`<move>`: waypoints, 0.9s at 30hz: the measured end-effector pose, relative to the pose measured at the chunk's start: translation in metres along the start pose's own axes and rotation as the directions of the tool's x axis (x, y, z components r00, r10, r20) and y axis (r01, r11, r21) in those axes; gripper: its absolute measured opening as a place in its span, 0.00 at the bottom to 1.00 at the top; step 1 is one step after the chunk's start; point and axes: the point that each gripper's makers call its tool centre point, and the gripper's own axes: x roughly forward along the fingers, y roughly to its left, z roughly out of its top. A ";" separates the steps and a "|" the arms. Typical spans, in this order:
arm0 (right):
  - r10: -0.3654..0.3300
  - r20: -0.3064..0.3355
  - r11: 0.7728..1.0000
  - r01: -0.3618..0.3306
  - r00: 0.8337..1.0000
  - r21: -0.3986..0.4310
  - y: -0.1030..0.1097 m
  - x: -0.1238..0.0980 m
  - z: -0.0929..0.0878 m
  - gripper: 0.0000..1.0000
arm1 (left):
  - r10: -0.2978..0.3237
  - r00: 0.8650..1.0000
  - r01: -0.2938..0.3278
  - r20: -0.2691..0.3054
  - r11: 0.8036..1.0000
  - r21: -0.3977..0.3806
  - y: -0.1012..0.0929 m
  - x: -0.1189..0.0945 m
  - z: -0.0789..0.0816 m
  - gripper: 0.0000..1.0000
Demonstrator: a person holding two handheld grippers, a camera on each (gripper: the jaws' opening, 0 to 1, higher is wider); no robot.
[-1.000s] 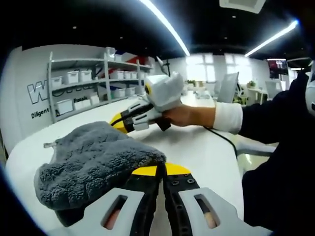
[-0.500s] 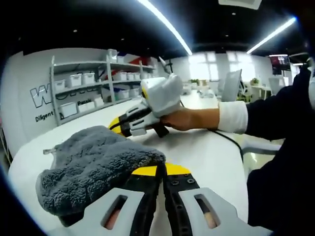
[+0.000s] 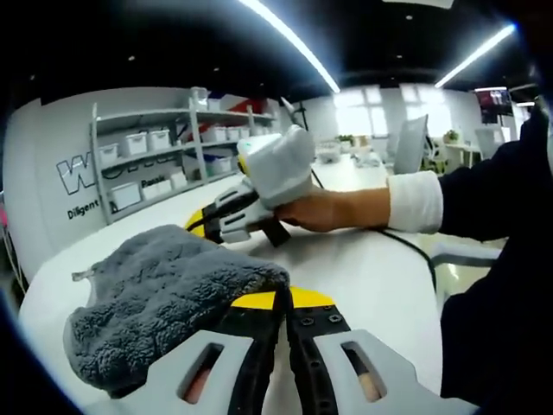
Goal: Open the folded towel by lifting each exposed corner and separating the folded layers until the towel lies flat within the target outline without major curled edges
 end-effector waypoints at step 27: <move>-0.027 -0.054 0.998 0.030 0.998 0.054 -0.001 -0.007 0.001 0.08 | -0.099 0.994 0.097 0.043 0.994 0.044 -0.007 -0.004 0.000 0.11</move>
